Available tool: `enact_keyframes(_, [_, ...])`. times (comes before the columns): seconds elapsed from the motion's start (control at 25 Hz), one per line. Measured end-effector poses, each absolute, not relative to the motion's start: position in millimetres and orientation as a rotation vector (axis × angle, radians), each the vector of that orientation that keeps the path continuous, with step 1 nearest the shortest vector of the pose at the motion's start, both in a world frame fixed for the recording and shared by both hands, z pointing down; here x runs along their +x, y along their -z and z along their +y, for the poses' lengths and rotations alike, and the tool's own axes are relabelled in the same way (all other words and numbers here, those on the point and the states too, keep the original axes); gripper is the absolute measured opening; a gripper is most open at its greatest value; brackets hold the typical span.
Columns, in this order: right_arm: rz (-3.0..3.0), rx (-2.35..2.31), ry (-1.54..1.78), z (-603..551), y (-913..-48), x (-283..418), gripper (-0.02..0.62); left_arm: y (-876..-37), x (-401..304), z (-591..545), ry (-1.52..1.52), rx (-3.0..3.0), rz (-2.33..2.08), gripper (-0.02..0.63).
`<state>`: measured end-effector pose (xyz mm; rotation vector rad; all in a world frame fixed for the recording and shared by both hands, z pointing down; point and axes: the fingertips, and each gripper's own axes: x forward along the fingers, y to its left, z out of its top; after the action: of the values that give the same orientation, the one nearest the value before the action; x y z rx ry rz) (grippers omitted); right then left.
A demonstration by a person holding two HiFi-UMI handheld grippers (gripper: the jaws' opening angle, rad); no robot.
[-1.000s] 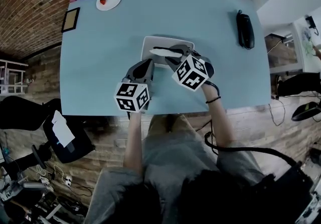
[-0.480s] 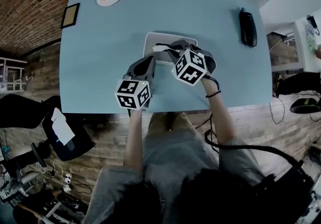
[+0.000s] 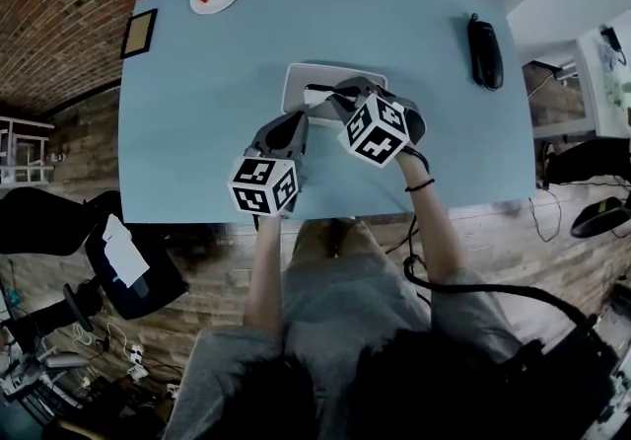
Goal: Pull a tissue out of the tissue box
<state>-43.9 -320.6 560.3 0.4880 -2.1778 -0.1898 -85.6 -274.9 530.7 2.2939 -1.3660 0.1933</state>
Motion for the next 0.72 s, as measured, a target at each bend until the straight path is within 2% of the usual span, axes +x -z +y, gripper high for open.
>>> enact_keyframes(0.72, [-2.245, 0.609, 0.196, -319.3, -521.0, -40.9, 0.002, -506.2, -79.6, -270.7, -0.175, 2.366, -1.359, 0.003])
